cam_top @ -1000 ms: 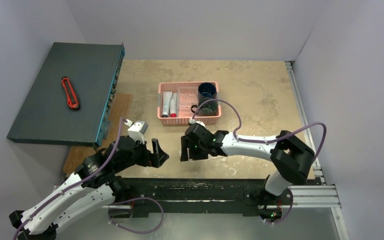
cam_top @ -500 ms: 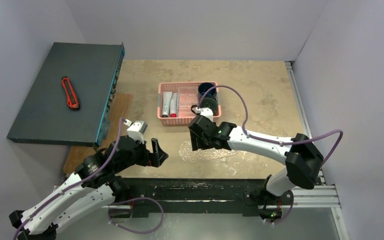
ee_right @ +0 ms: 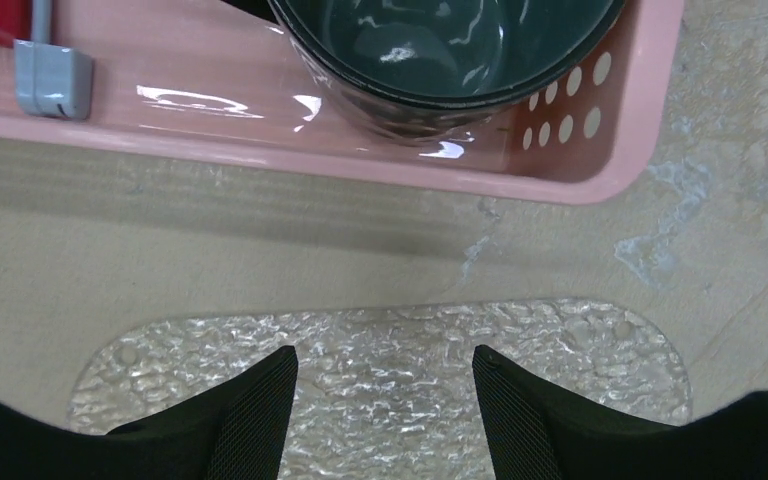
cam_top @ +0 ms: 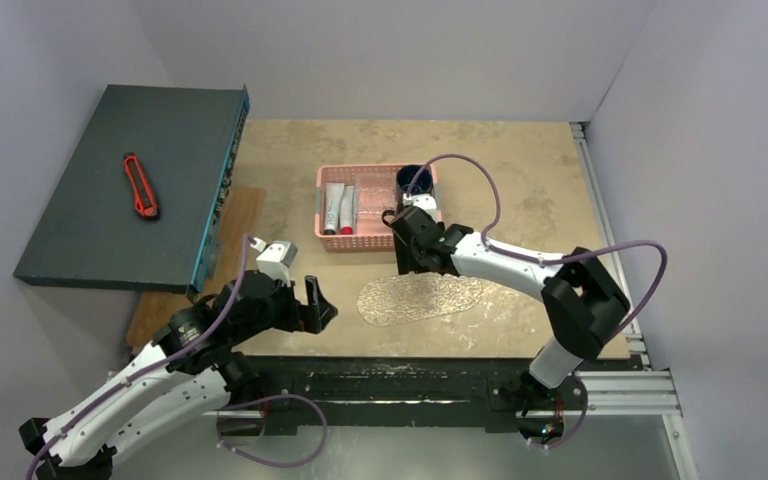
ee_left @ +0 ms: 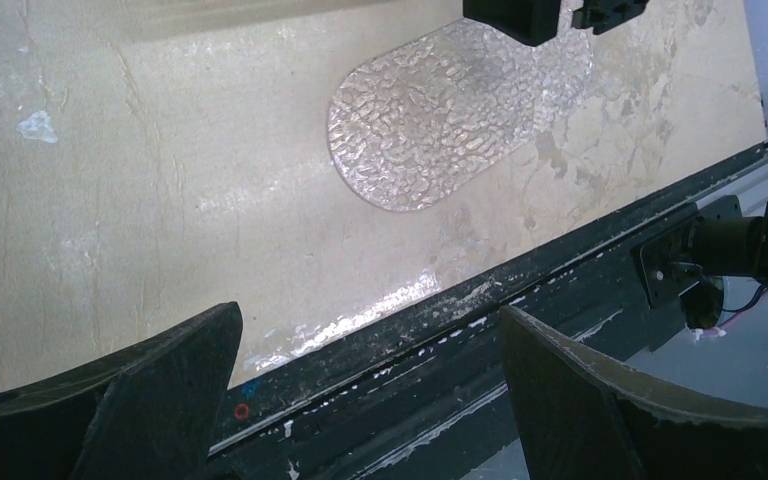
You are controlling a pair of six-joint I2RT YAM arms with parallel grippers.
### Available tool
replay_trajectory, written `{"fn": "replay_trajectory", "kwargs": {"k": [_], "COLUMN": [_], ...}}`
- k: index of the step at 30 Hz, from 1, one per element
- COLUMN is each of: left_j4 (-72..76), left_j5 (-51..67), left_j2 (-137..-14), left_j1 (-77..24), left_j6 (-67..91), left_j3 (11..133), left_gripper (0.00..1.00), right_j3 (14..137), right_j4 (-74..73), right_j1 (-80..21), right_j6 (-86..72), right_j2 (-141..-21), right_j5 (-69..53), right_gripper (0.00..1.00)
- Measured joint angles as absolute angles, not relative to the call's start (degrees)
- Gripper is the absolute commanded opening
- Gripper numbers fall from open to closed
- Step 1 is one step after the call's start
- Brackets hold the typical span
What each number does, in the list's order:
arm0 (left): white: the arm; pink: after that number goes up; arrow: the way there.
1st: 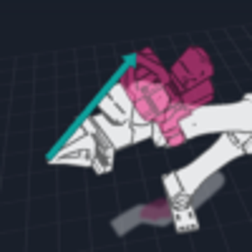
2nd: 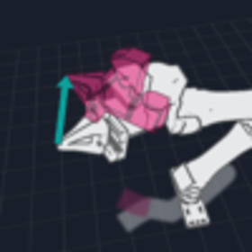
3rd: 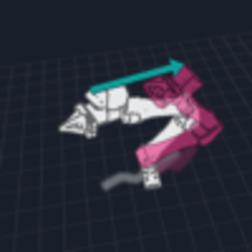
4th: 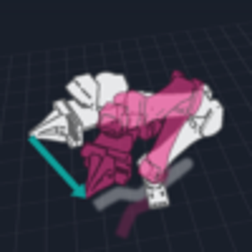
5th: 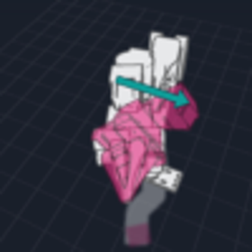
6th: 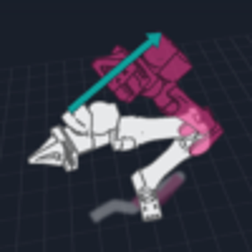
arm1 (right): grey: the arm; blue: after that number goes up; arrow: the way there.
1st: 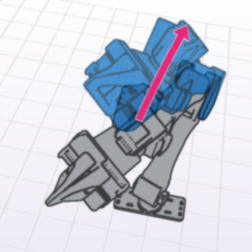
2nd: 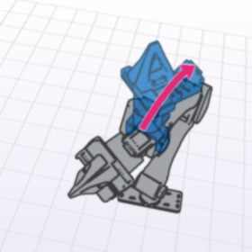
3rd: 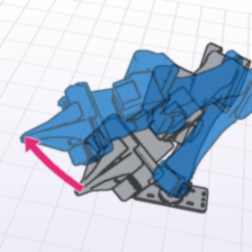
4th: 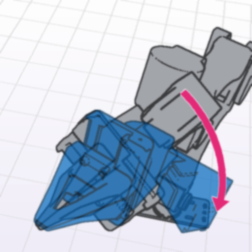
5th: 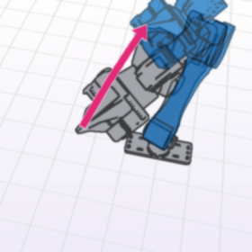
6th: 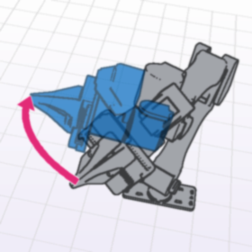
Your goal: Prepare toiletry sets of a toothbrush and toothpaste on the tray
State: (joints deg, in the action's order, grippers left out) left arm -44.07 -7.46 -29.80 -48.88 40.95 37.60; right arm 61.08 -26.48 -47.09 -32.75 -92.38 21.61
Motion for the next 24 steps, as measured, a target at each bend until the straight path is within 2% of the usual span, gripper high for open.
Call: {"fn": "replay_trajectory", "kwargs": {"k": [8, 24], "left_j4": [-43.77, -43.79], "left_j5": [-7.44, -7.44], "left_j2": [-30.04, -30.04], "left_j1": [-48.88, -48.88], "left_j6": [40.95, 40.97], "left_j3": [37.60, 37.58], "left_gripper": [1.00, 1.00], "right_j3": [63.07, 63.61], "right_j4": [-22.92, -19.53], "right_j1": [-45.63, -42.89], "right_j6": [-30.57, -29.45], "right_j2": [-98.83, -103.15], "right_j5": [21.67, 19.09], "right_gripper": [0.68, 0.69]}}
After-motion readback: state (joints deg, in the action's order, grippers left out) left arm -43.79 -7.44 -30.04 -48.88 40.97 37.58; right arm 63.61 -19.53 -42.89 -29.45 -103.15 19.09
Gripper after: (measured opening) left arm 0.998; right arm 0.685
